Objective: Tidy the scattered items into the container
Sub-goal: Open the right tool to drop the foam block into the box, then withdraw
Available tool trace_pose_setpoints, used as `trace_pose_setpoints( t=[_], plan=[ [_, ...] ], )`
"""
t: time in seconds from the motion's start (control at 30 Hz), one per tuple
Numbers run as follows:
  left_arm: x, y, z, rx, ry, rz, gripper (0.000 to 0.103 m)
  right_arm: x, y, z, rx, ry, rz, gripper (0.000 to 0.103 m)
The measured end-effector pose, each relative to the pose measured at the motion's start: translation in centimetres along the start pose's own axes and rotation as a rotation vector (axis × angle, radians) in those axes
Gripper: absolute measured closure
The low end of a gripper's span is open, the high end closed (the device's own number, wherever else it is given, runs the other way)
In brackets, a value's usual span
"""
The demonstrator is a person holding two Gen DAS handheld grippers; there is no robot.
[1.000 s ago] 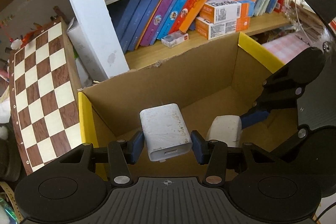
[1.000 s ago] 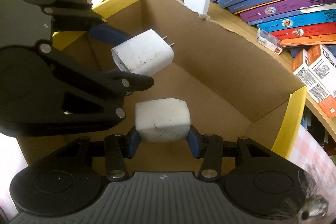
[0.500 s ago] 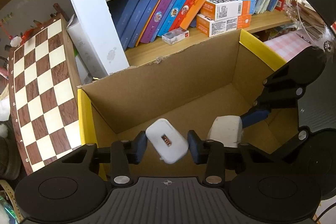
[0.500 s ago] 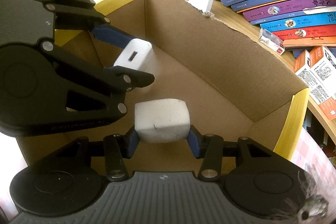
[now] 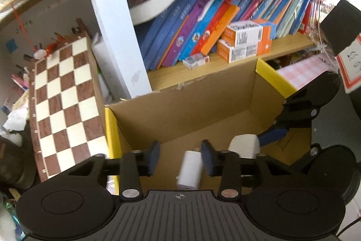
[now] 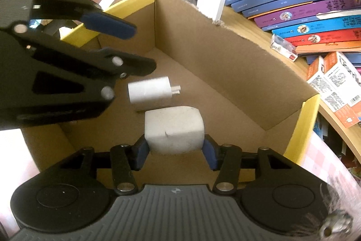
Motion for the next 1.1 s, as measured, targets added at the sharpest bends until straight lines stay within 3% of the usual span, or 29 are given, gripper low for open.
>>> trace_pose_setpoints(
  t=[0.07,0.2,0.4,0.73,1.1],
  plan=[
    [0.1,0.2,-0.8,-0.021,0.005,-0.006,0.037,-0.2,0.2,-1.2,-0.024,-0.017,0.0,0.035],
    [0.0,0.4,-2.8,-0.066,0.026,-0.015,0.027,-0.5,0.6,-3.5,-0.073,-0.053,0.01,0.035],
    [-0.4,0.6,-6.1,-0.125,0.042,-0.032,0.019,0.3,0.2,-7.1,-0.138,-0.098,0.047,0.034],
    [-1.9,-1.2,-11.6,-0.186,0.01,-0.095,0.014,2.1,-2.7,-13.3,-0.242,-0.184,0.144,0.034],
    [-3.1,-4.3,-14.3,-0.172,-0.006,-0.136,0.013,3.8,-6.9,-16.8,-0.272,-0.228,0.239,0.034]
  ],
)
Point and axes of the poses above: each gripper's, at about its wrist camera, not at the fingertips, and z roughly the way its jaws point, x to its left, y to its top, the point moved 8 cm from there along z, roughly the way its jaws point, and after that the axes turned 15 degrees about -z, right-handed, at the moved point
